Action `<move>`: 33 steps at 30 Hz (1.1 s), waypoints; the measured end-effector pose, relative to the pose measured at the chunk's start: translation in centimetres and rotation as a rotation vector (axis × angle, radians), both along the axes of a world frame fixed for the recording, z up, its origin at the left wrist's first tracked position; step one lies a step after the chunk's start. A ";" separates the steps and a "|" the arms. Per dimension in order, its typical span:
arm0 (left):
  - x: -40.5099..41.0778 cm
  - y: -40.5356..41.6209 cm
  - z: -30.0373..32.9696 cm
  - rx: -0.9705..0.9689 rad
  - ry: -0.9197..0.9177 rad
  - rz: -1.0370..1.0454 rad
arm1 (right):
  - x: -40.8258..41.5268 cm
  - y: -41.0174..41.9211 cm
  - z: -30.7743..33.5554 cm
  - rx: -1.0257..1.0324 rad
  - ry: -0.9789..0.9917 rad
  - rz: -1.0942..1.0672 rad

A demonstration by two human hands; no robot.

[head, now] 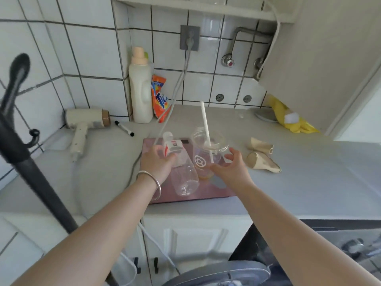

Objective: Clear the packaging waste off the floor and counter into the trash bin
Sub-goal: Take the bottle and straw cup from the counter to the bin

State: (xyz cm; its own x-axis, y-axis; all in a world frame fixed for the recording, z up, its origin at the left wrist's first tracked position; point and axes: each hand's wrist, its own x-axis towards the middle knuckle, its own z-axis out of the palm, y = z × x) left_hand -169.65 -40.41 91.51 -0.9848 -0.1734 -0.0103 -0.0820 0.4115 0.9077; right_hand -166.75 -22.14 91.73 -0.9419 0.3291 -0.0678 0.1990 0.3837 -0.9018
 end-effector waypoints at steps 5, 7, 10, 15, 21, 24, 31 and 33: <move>-1.7 1.0 -1.6 0.033 -0.058 0.009 | -2.8 0.0 -1.1 -0.023 -0.012 0.140; -2.0 1.7 -2.1 0.091 -0.065 0.020 | -3.3 0.1 -1.2 -0.025 0.004 0.191; -2.0 2.8 -2.0 0.218 -0.111 0.076 | -3.4 0.3 -0.4 -0.099 0.035 0.234; -2.0 4.0 -1.1 0.294 -0.068 0.014 | -3.2 1.5 0.7 -0.028 0.097 0.209; -1.4 5.2 0.1 0.407 -0.095 -0.273 | -0.9 3.3 1.5 -0.034 0.147 0.103; -0.7 6.0 0.2 0.389 -0.053 -0.393 | 1.6 3.8 2.1 -0.013 0.182 0.009; 4.8 8.0 -0.7 0.346 -0.028 -0.650 | 11.3 4.1 0.8 0.009 0.155 -0.241; 6.9 9.2 -1.2 0.352 -0.074 -0.767 | 14.6 4.2 0.4 -0.011 0.165 -0.320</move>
